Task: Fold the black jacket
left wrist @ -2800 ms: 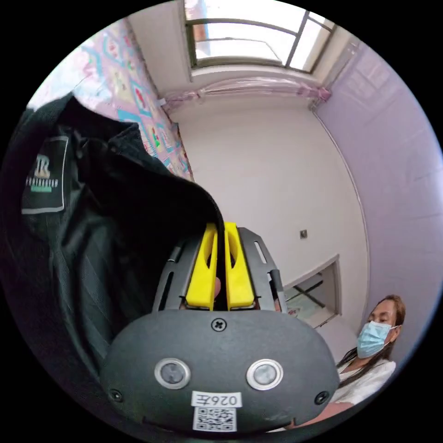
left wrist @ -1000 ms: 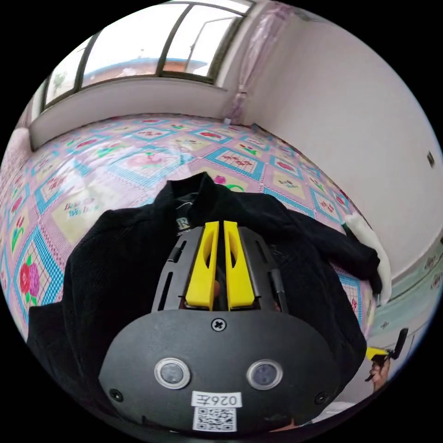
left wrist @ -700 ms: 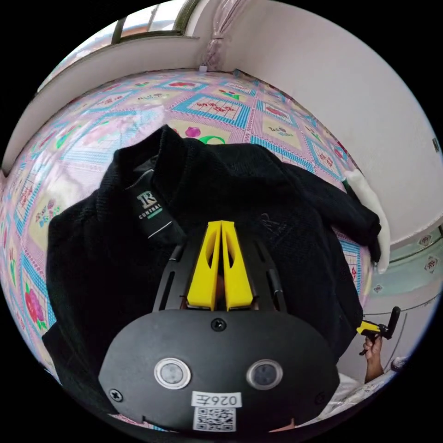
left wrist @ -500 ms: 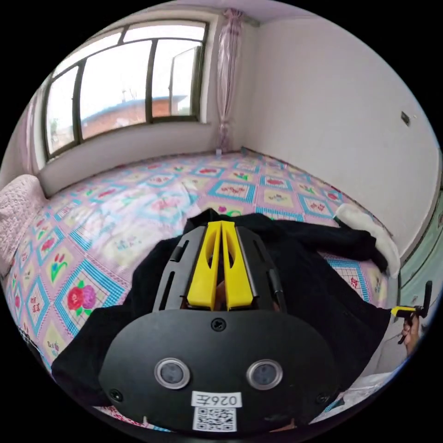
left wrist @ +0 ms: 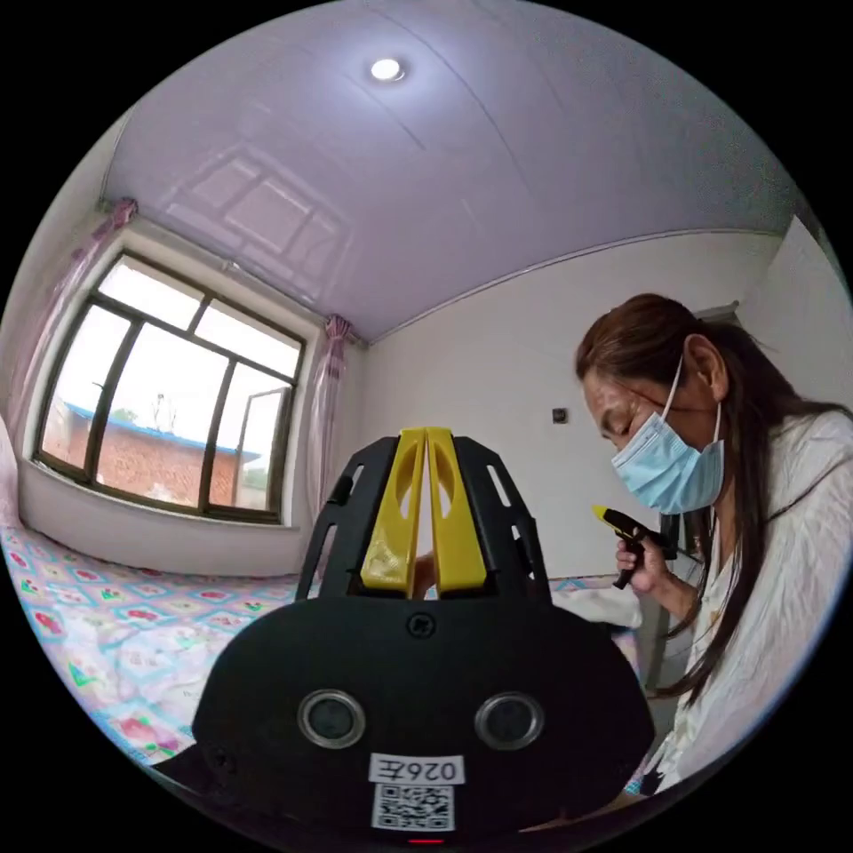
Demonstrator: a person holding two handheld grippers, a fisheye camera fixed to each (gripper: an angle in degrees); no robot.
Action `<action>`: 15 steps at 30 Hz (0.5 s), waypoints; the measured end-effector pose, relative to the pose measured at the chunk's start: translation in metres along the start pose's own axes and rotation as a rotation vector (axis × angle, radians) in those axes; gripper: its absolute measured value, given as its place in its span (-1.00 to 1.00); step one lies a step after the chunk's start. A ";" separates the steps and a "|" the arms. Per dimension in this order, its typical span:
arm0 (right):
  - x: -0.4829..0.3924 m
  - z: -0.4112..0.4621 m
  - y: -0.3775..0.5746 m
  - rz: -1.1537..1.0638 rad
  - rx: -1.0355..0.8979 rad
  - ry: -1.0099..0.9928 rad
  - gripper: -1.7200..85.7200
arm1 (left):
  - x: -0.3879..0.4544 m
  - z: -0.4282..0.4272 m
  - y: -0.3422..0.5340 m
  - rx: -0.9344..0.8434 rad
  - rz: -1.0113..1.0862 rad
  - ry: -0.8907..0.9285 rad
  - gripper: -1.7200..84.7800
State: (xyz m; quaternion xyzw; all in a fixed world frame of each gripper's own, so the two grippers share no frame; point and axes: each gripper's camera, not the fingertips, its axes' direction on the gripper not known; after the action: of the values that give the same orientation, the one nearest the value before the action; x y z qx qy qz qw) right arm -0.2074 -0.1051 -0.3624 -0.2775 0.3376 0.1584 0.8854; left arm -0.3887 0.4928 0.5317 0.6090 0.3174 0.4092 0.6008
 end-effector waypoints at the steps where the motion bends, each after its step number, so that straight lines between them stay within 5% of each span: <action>1: 0.001 -0.005 -0.002 -0.017 0.042 -0.020 -0.97 | 0.016 -0.009 -0.004 0.085 0.066 -0.019 -0.94; 3: 0.018 -0.004 -0.007 0.023 0.079 -0.173 -0.95 | 0.024 -0.014 -0.008 0.177 0.068 0.040 -0.68; 7: 0.037 0.047 0.004 0.056 -0.075 -0.368 -0.98 | 0.002 0.008 -0.002 0.083 -0.032 0.217 -0.93; 9: 0.044 0.101 0.025 0.081 -0.274 -0.410 -0.98 | -0.010 0.019 0.006 -0.069 -0.121 0.111 -0.96; 15: 0.059 0.251 0.120 0.203 -0.759 -0.643 -0.98 | -0.012 0.003 0.075 -0.557 -0.315 -0.607 -0.88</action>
State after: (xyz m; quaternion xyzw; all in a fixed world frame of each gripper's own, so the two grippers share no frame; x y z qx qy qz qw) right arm -0.0927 0.1459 -0.2939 -0.4828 -0.0081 0.4327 0.7613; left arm -0.3999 0.4749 0.6052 0.4606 0.0929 0.1850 0.8631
